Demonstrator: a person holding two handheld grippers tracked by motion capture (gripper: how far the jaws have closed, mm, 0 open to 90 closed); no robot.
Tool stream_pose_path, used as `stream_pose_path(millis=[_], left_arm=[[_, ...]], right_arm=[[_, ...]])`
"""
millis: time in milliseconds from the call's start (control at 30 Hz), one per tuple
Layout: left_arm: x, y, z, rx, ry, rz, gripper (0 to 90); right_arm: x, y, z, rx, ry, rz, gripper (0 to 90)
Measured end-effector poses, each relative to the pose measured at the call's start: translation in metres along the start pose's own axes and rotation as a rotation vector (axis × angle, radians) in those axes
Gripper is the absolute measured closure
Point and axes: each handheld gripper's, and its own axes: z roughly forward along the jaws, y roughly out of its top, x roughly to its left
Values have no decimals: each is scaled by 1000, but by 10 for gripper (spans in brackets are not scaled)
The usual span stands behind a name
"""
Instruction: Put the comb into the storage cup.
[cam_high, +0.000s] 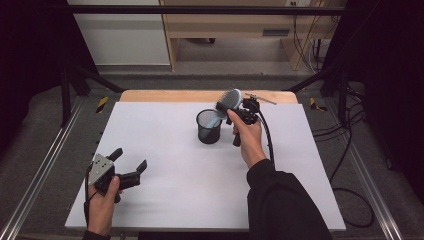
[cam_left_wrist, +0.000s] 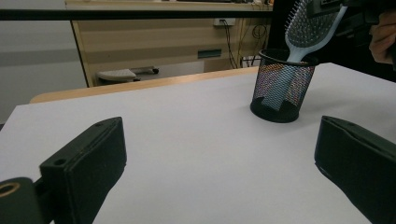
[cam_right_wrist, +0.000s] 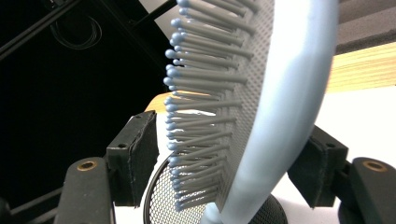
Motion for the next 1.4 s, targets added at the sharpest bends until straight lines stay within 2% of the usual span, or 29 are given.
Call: stream_pose_path(millis=[767, 1100, 1267, 1400], left_arm=[[0, 0, 0, 0, -1, -1, 23], [0, 0, 0, 1, -1, -1, 23], [0, 0, 0, 0, -2, 1, 23], [0, 0, 0, 0, -1, 0, 23]], right_arm=[[2, 1, -1, 7, 3, 14, 211], [6, 3, -3, -6, 3, -12, 146], [8, 4, -6, -18, 8, -55, 144], [9, 5, -8, -20, 19, -69, 129]])
